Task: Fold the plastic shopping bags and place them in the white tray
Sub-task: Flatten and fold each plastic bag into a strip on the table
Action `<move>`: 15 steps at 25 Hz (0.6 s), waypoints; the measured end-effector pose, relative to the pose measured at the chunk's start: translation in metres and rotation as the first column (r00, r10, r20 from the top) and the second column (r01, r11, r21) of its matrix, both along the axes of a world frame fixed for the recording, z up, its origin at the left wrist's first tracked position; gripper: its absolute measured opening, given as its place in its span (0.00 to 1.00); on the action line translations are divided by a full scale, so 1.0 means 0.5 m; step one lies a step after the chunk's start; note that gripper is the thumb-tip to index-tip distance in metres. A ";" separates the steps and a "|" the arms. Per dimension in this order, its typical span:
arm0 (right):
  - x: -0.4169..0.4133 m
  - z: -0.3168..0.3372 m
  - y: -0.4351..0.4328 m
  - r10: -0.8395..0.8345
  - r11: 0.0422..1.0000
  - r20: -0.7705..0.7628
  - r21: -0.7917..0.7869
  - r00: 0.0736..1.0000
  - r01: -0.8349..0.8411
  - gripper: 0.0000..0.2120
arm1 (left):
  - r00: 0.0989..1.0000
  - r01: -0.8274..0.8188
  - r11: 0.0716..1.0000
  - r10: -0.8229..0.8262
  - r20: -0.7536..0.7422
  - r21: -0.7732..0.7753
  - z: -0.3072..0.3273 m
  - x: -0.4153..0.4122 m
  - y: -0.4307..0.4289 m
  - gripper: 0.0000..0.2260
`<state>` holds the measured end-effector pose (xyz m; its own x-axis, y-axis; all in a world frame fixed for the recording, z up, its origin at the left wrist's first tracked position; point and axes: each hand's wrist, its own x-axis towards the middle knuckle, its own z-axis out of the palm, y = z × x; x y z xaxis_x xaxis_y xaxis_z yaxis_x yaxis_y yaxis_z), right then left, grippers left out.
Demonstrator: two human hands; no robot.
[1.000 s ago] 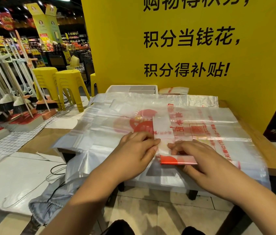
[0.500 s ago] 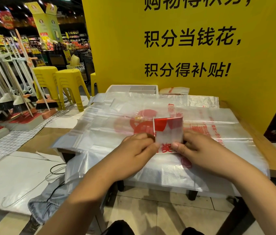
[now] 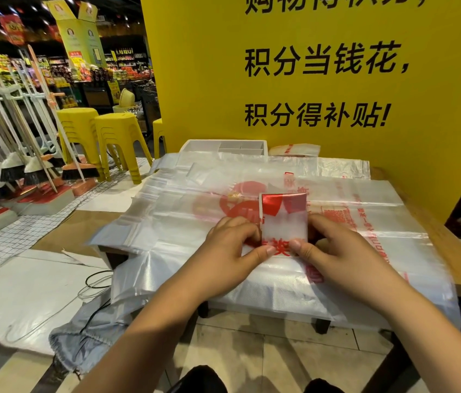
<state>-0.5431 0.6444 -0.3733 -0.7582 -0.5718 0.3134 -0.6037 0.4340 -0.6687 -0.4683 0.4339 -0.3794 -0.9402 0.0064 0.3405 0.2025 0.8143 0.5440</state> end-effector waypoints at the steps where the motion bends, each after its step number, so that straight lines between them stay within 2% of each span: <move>1: 0.002 0.000 0.000 0.000 1.000 0.000 0.007 1.000 0.000 0.10 | 1.000 -0.007 1.000 0.007 0.011 0.000 0.001 0.000 0.001 0.10; 4: 0.008 0.002 -0.013 -0.059 0.997 -0.068 0.051 0.996 0.062 0.08 | 0.997 -0.059 0.998 0.059 0.044 0.012 0.004 -0.006 0.011 0.14; 7: 0.012 -0.001 -0.040 -0.152 0.965 -0.214 0.178 0.965 0.191 0.26 | 0.988 -0.155 0.987 0.155 0.003 -0.039 0.002 -0.012 0.024 0.14; 8: 0.015 -0.004 -0.049 -0.196 0.933 -0.262 0.246 0.945 0.262 0.29 | 0.984 -0.177 0.983 0.177 -0.021 -0.046 -0.001 -0.014 0.028 0.13; 11: 0.027 -0.012 -0.065 -0.281 0.830 -0.400 0.355 0.872 0.430 0.27 | 0.974 -0.214 0.977 0.212 -0.084 -0.013 -0.009 -0.015 0.034 0.09; 13: 0.027 -0.020 -0.068 -0.275 0.851 -0.414 0.314 0.868 0.420 0.24 | 0.976 -0.192 0.981 0.189 -0.112 -0.018 -0.012 -0.016 0.036 0.13; 15: 0.015 -0.029 -0.067 -0.238 0.894 -0.371 0.277 0.898 0.351 0.22 | 0.987 -0.132 0.987 0.122 -0.105 -0.096 -0.013 -0.020 0.036 0.18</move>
